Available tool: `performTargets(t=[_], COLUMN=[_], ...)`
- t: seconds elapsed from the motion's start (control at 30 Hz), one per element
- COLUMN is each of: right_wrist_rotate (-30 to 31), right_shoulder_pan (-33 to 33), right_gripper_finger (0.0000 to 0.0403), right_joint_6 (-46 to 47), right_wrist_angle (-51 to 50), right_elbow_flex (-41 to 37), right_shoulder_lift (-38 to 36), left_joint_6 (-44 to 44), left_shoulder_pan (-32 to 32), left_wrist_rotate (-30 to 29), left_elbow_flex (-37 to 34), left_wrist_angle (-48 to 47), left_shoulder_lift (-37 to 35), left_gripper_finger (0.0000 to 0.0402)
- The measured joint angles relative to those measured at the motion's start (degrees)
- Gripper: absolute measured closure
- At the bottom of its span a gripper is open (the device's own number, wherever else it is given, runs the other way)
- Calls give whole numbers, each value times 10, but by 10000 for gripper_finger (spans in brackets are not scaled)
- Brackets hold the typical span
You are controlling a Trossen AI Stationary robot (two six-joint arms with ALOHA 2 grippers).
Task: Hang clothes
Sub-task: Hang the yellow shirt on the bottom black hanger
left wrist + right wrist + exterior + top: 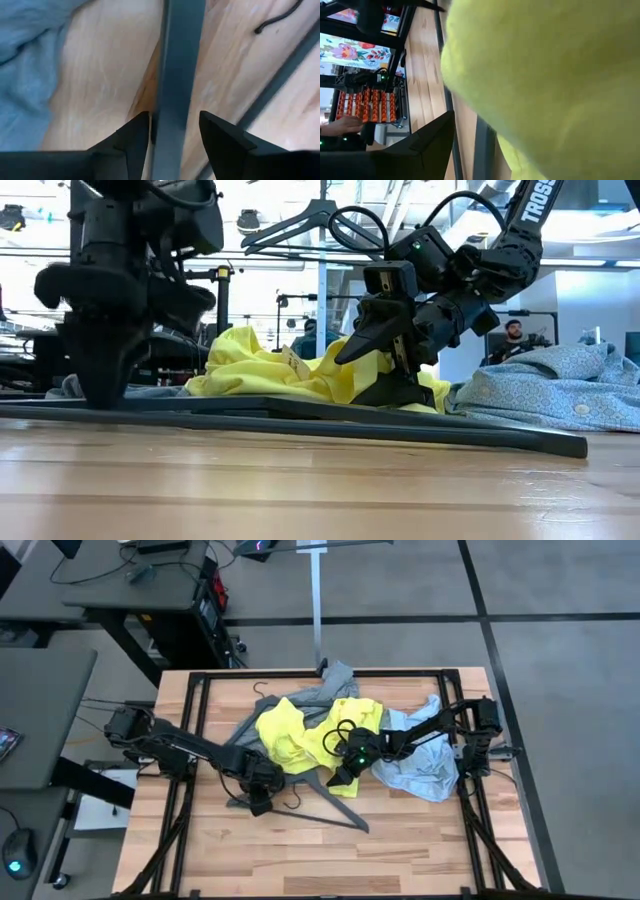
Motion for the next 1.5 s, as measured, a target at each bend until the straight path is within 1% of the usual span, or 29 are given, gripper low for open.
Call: performTargets(t=[0.07, 0.1, 0.2, 0.23, 0.4, 0.47, 0.57, 0.63, 0.7, 0.8, 0.87, 0.9, 1.0, 1.07, 1.2, 1.27, 1.3, 1.33, 1.37, 1.43, 1.5], right_wrist_rotate=[0, 0, 0, 0, 0, 0, -4, -19, -27, -29, -30, -31, -31, -31, -30, -30, -31, -32, -33, -39, -45], right_shoulder_pan=[0, 0, 0, 0, 0, 0, -1, -5, -5, -9, -16, -21, -42, -60, -93, -104, -109, -115, -120, -130, -141], right_gripper_finger=[158, 158, 158, 158, 158, 158, 158, 158, 158, 158, 158, 158, 158, 158, 159, 159, 159, 159, 159, 159, 159], right_joint_6=[0, 0, 0, 0, 2, 4, 13, 21, 15, -31, -70, -91, -160, -198, -253, -270, -272, -273, -272, -266, -243], right_wrist_angle=[0, 0, 0, 0, 4, 7, 13, 27, 27, 16, -1, -16, -85, -128, -202, -224, -231, -237, -242, -246, -247], right_elbow_flex=[0, 0, 0, 0, 0, 0, 0, 0, 0, -3, -1, -1, 0, 0, 0, 0, 0, 0, 0, 0, 0], right_shoulder_lift=[0, 0, 0, 0, 0, 0, 0, 0, -6, -33, -62, -76, -119, -149, -211, -242, -257, -273, -287, -321, -359], left_joint_6=[0, 0, 8, 3, -5, -10, -18, -17, 0, 59, 112, 133, 161, 172, 199, 208, 208, 205, 202, 204, 213], left_shoulder_pan=[1, 2, 2, 2, -2, -4, -7, -9, -12, -16, -18, -16, 2, 9, 9, 11, 11, 11, 11, 11, 11], left_wrist_rotate=[0, 0, -8, -14, -52, -81, -95, -106, -112, -116, -91, -64, 62, 125, 184, 212, 209, 192, 159, 78, -42], left_elbow_flex=[1, 1, 1, 2, 15, 23, 48, 64, 84, 110, 126, 132, 139, 144, 165, 180, 189, 199, 212, 246, 286], left_wrist_angle=[5, 4, 0, 1, -23, -49, -69, -101, -104, -103, -104, -102, -107, -115, -154, -166, -173, -182, -193, -219, -231], left_shoulder_lift=[18, 25, 34, 33, 3, -15, -30, -36, -41, -54, -63, -67, -73, -73, -75, -75, -75, -75, -75, -75, -75], left_gripper_finger=[254, 267, 331, 338, 338, 338, 338, 338, 338, 338, 338, 338, 338, 338, 338, 338, 338, 338, 338, 338, 338])
